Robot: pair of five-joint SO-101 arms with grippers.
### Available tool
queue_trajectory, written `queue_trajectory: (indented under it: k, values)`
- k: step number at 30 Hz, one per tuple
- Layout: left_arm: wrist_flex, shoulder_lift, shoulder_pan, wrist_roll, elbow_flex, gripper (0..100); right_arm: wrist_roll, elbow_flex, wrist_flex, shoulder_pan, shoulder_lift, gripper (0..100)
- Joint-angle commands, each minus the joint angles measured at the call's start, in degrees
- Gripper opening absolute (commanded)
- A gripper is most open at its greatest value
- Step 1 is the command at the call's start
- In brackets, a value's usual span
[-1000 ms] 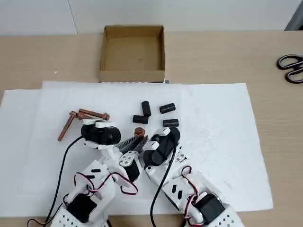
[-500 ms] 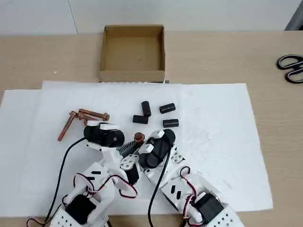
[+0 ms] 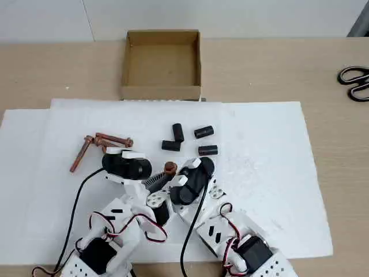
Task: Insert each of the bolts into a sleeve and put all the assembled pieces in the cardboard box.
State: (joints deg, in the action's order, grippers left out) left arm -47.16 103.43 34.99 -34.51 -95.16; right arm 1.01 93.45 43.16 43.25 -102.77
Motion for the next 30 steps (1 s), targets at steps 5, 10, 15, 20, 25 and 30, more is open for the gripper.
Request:
queue_trajectory:
  k: [5, 10, 15, 20, 25, 30]
  values:
    - [-0.97, -0.09, 2.64, 1.05, -1.1, 25, 0.35, -2.11, -2.59, -0.66, -1.1, 0.3]
    - [-0.18, -0.09, -4.04, 7.12, -1.01, 25, 0.35, -1.67, -2.68, -0.57, -1.1, 0.3]
    - [2.2, -0.09, -10.99, 11.78, -0.4, 25, 0.35, -0.7, -2.68, -0.48, -1.1, 0.3]
    - [2.29, -0.09, -11.08, 11.78, 2.51, 25, 0.35, -0.18, -2.77, -0.48, -1.19, 0.3]
    - [2.2, -0.09, -11.08, 9.05, 6.02, 25, 0.35, 0.53, -2.68, -0.57, -1.19, 0.3]
    - [2.11, -0.09, -11.43, 7.91, 10.24, 24, 0.35, 1.93, -2.68, -0.75, -1.19, 0.3]
